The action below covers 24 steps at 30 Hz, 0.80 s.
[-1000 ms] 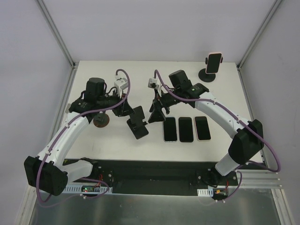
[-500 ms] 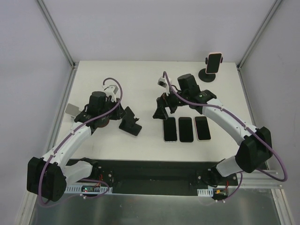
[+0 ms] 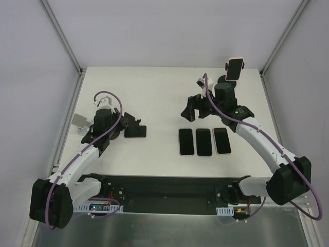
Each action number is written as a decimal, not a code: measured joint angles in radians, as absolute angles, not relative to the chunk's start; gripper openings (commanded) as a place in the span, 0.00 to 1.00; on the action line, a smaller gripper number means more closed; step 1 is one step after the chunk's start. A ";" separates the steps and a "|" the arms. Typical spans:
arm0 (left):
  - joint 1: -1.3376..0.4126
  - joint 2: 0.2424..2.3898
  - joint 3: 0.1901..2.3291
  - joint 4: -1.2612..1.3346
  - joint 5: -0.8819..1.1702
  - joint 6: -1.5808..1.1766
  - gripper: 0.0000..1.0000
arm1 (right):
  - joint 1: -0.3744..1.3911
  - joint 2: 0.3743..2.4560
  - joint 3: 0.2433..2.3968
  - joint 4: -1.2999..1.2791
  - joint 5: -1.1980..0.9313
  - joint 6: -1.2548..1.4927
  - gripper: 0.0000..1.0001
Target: Remove the phone from the phone stand
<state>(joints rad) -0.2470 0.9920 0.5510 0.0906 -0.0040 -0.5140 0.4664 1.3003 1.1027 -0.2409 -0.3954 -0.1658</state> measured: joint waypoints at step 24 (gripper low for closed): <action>-0.201 0.963 0.495 0.130 0.038 -0.450 0.00 | 0.442 1.269 1.037 -0.196 -0.379 -0.132 0.96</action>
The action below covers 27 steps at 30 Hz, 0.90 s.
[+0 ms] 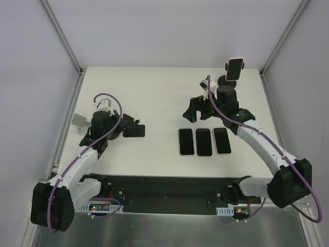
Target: Remove the phone from the phone stand
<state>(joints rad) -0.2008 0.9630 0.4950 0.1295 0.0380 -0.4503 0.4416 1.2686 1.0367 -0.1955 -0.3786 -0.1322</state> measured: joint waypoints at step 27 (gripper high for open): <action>-0.188 0.928 0.524 0.013 0.072 -0.376 0.44 | 0.402 1.232 1.019 -0.189 -0.322 -0.148 0.96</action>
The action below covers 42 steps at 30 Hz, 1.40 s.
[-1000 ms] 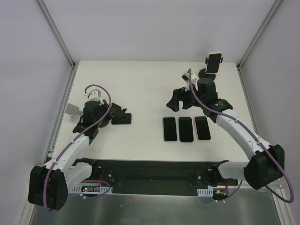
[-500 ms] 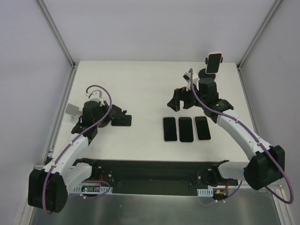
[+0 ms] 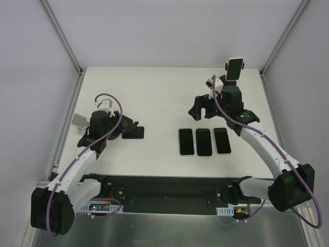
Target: Remove the phone from the phone stand
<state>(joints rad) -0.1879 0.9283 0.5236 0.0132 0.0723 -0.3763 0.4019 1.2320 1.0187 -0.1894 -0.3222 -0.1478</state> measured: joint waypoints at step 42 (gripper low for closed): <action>-0.188 0.552 0.524 -0.178 0.049 -0.191 0.99 | -0.041 1.971 1.769 0.019 -0.103 -0.398 0.96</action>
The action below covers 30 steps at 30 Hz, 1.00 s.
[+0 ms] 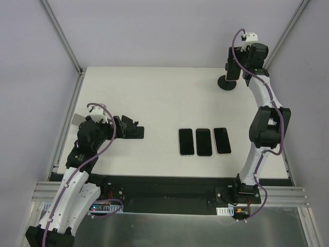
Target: Remove the phone from the phone stand
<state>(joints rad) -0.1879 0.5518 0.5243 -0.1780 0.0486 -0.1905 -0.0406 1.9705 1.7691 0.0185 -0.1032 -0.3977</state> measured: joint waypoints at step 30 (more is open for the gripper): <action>-0.188 0.682 0.611 -0.178 0.052 -0.185 0.99 | -0.044 2.193 2.005 -0.009 -0.152 -0.412 0.35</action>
